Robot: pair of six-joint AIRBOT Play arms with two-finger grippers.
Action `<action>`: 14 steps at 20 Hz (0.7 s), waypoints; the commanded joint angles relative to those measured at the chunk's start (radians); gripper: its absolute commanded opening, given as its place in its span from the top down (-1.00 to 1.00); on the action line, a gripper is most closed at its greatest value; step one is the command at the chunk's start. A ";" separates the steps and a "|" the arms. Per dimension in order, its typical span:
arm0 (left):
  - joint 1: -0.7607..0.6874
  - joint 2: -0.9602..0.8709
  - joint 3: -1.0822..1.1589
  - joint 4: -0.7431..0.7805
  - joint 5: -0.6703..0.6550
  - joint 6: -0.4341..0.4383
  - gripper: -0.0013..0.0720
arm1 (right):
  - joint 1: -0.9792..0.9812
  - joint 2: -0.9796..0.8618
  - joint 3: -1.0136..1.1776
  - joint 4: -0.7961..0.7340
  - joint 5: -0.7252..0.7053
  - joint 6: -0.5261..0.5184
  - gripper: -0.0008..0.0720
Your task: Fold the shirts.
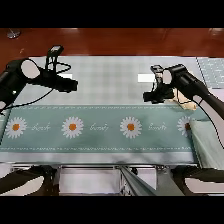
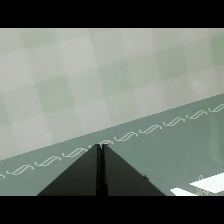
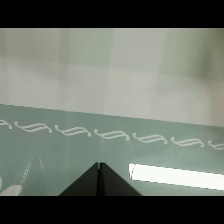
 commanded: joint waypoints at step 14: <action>0.001 -0.013 -0.001 0.050 0.120 0.211 0.90 | 0.000 0.000 0.000 -0.013 -0.097 0.000 0.91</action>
